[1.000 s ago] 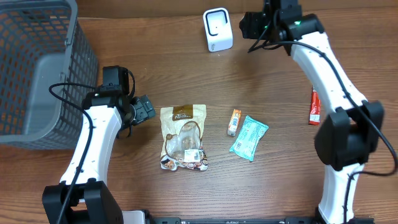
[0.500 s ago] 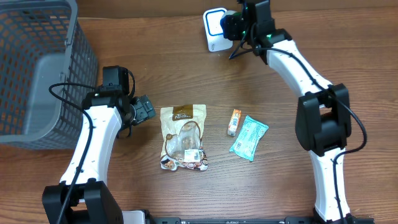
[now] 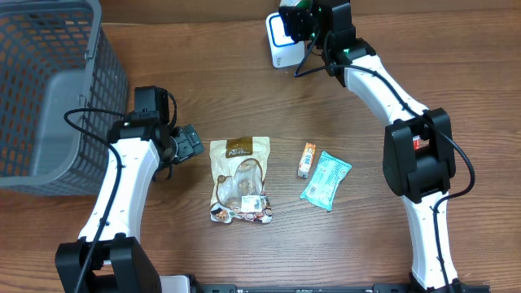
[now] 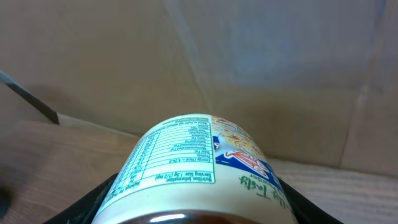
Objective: Scan the item barcode
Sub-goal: 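Hold the jar's label in front of the scanner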
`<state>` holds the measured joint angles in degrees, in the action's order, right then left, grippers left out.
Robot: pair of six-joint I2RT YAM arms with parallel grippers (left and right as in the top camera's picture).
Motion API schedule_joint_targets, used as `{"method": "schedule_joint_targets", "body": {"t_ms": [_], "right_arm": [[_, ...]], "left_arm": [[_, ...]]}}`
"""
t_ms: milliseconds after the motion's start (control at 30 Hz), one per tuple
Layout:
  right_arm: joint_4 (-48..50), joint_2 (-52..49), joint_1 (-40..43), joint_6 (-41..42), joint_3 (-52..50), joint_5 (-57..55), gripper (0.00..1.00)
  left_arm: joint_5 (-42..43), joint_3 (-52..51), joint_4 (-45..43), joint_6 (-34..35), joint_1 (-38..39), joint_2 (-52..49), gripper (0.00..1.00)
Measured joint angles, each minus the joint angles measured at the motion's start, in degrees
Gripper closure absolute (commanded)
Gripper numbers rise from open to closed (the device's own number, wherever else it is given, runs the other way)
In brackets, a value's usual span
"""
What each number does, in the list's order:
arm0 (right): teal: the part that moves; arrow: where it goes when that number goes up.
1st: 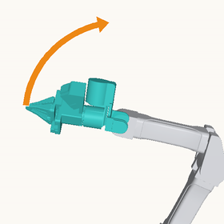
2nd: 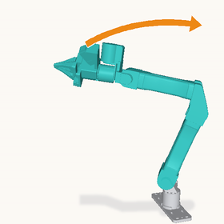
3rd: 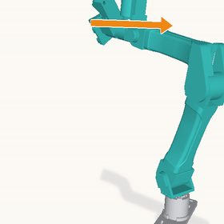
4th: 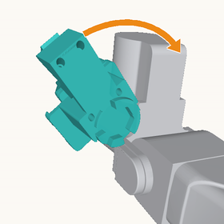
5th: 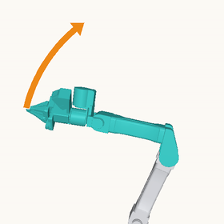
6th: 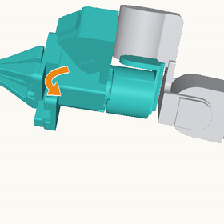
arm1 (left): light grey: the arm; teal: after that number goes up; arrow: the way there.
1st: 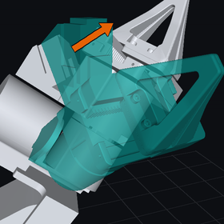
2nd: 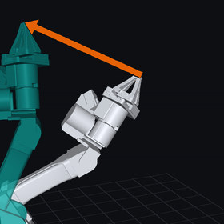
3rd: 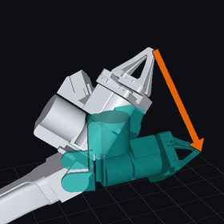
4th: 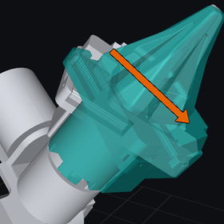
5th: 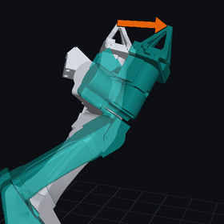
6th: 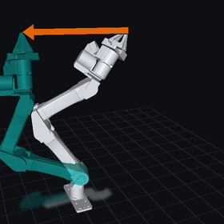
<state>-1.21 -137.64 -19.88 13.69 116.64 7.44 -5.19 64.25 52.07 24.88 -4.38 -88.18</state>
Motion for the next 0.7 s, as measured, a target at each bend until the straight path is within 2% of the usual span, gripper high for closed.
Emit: {"method": "schedule_joint_targets", "body": {"t_ms": [433, 700], "right_arm": [[7.43, -3.52, -1.44, 0.00, 0.00, 0.04, 0.95], [7.67, -6.71, -1.60, 0.00, 0.00, 0.04, 0.96]], "left_arm": [[0.00, 0.00, 0.00, 0.00, 0.00, 0.00, 0.00], [0.00, 0.00, 0.00, 0.00, 0.00, 0.00, 0.00]]}}
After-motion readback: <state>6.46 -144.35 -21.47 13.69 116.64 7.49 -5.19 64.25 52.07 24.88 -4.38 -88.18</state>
